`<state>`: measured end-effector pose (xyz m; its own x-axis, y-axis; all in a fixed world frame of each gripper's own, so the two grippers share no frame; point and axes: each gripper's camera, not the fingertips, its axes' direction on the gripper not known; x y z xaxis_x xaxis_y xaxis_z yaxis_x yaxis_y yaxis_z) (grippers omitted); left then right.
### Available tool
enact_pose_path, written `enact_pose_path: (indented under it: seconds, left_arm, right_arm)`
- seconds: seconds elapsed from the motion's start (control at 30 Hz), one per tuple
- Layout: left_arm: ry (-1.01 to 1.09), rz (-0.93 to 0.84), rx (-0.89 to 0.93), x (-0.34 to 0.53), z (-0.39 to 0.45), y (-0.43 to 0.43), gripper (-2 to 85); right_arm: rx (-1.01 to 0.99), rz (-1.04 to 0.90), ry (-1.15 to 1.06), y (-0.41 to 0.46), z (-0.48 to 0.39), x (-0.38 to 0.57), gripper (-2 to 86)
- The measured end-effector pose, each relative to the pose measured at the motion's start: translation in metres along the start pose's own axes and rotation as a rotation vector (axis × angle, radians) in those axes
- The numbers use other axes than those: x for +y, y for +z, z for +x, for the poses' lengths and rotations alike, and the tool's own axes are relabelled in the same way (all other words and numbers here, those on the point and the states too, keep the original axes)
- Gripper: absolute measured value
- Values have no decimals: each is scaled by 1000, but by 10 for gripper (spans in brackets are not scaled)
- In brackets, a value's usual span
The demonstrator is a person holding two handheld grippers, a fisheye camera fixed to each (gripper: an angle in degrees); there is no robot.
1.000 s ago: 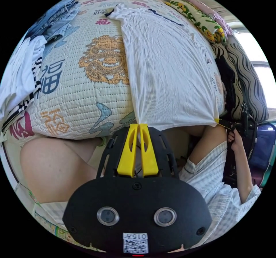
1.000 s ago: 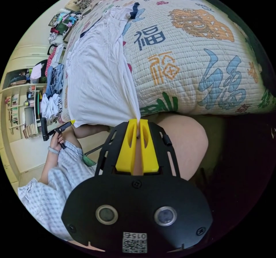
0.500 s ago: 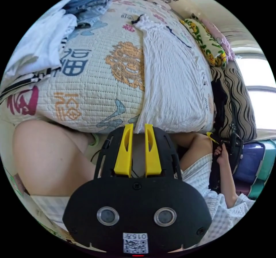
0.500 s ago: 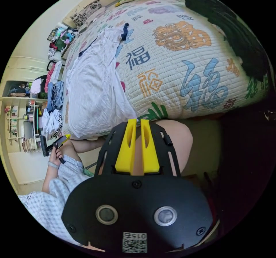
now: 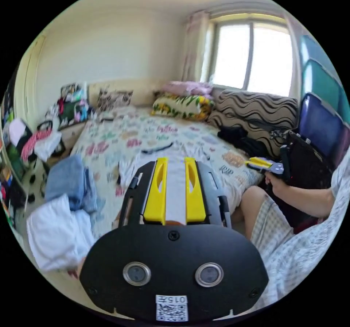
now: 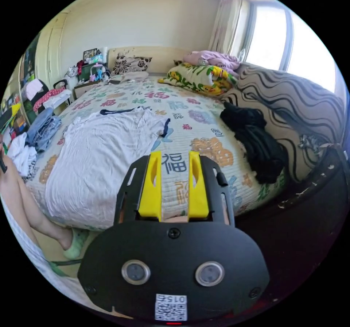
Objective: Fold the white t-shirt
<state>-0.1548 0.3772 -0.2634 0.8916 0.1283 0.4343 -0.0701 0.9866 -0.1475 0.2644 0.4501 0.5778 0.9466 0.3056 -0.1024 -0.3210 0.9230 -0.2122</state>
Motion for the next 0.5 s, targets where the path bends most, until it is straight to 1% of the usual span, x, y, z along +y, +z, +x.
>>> enact_pose_path:
  seconds: [0.07,0.1,0.13,0.17,0.2,0.3,0.33,0.37,0.43,0.5]
  left_arm:
    - [53,18,79,-25,8,29,54]
    - [111,4,143,-41,14,55,43]
    - [177,-34,185,-58,21,84,31]
    - [206,-57,200,-67,25,101,32]
    - [261,-101,223,-84,34,136,34]
    - [336,-155,167,-120,52,232,48]
    - [352,-181,181,-132,58,273,47]
    - [364,-201,206,-138,62,295,46]
    - [399,-326,301,-159,79,381,49]
    - [393,-417,311,-171,91,438,53]
  right_arm:
    - [-2,44,1,5,-2,-9,77]
    - [-16,47,5,11,-2,-17,73]
    - [-54,29,2,19,-1,-27,76]
    - [-71,21,-4,24,0,-32,78]
    - [-99,9,3,36,4,-42,89]
    - [-157,-97,30,78,17,-64,96]
    - [-166,-134,61,95,23,-70,94]
    - [-168,-150,73,103,26,-73,90]
    - [-174,-199,131,131,38,-84,69]
    - [-191,-224,168,149,47,-92,52]
